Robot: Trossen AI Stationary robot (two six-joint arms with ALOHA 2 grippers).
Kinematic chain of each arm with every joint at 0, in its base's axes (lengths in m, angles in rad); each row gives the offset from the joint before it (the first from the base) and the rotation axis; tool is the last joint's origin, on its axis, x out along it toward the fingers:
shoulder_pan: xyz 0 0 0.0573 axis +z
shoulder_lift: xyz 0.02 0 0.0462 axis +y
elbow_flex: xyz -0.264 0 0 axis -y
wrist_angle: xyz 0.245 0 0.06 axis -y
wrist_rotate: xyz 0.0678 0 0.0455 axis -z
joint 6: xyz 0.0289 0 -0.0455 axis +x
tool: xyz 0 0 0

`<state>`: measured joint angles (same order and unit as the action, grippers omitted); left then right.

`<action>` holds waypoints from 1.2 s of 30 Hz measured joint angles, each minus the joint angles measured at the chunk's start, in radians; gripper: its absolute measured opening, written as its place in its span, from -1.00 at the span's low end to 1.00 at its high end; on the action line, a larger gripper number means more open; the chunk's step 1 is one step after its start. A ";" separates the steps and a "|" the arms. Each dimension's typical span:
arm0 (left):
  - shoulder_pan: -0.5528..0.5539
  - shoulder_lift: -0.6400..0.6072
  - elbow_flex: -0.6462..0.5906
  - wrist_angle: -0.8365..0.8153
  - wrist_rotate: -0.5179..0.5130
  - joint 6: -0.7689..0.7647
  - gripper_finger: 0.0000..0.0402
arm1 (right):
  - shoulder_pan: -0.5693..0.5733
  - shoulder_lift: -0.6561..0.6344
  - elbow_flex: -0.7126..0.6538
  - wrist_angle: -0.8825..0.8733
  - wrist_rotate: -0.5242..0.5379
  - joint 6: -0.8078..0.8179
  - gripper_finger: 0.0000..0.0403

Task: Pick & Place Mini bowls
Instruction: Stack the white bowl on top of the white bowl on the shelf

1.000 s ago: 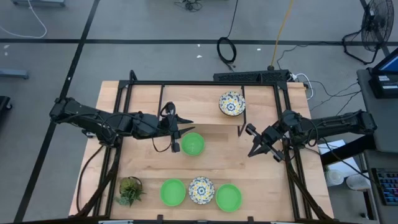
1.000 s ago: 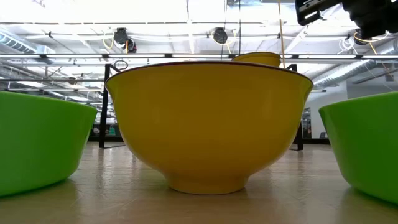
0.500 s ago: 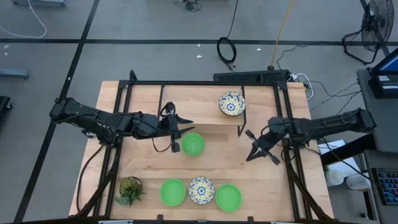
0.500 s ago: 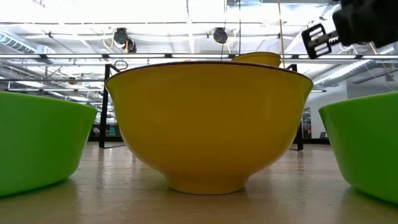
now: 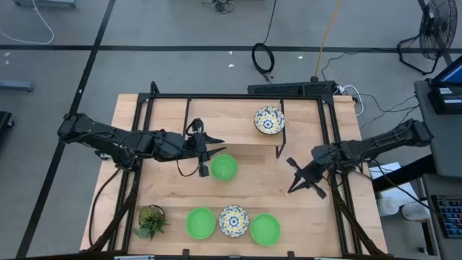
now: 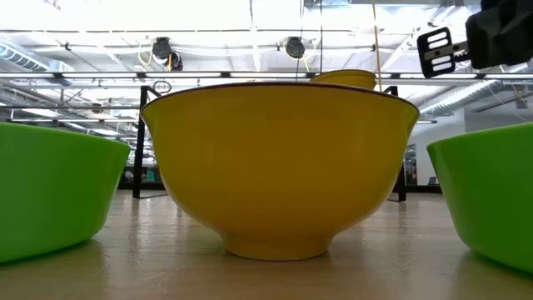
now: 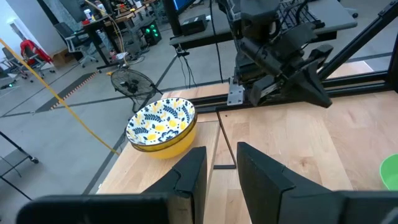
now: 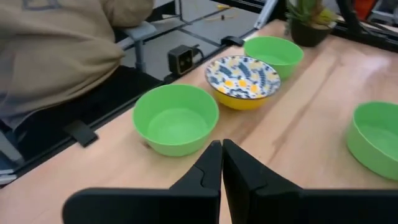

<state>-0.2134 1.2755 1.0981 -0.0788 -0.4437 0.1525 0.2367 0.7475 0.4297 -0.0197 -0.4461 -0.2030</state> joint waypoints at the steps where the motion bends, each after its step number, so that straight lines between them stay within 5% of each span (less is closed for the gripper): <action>1: 0.000 0.000 0.000 0.000 0.000 0.000 -0.55 | 0.006 0.000 0.000 0.006 0.000 0.000 -1.00; 13: 0.000 0.000 0.000 0.000 0.000 0.000 -0.55 | 0.062 0.003 0.000 0.077 0.009 0.026 -1.00; 19: 0.000 0.000 0.000 0.000 0.000 0.001 -0.55 | 0.116 0.063 0.000 0.110 0.241 0.128 -1.00; 36: 0.000 0.000 0.000 0.000 0.000 0.001 -0.55 | 0.145 0.161 0.000 0.139 0.236 0.079 -1.00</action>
<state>-0.2134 1.2755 1.0981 -0.0784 -0.4438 0.1532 0.3817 0.9089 0.4297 0.1194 -0.2100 -0.1242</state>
